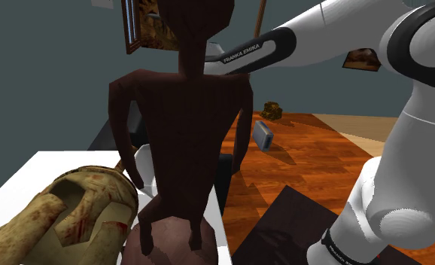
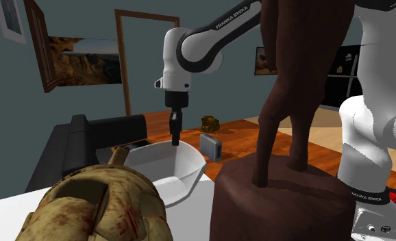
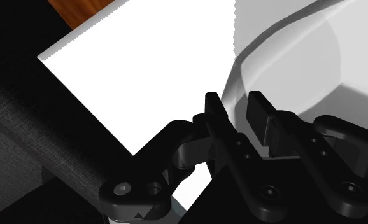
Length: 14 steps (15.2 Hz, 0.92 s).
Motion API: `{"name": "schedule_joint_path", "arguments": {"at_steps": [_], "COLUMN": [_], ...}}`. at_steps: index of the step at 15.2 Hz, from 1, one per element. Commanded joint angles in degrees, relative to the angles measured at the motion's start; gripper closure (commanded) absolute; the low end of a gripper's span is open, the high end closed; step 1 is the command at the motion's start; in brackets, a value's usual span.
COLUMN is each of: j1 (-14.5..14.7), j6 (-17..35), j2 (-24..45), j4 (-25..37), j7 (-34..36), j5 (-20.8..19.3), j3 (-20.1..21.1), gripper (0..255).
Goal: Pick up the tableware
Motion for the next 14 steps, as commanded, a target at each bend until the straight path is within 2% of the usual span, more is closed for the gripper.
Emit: {"name": "schedule_joint_path", "arguments": {"at_steps": [1,12,14], "j1": [0.0,-0.1,-0.1], "j6": [-1.3,-9.4,-9.5], "j2": [-0.6,-3.5,-3.5], "j4": [0.7,5.9,6.0], "j7": [0.2,1.1,1.1], "j5": [-0.1,-0.6,-0.6], "j3": [0.0,-0.1,-0.1], "gripper": [255,255,255]}}
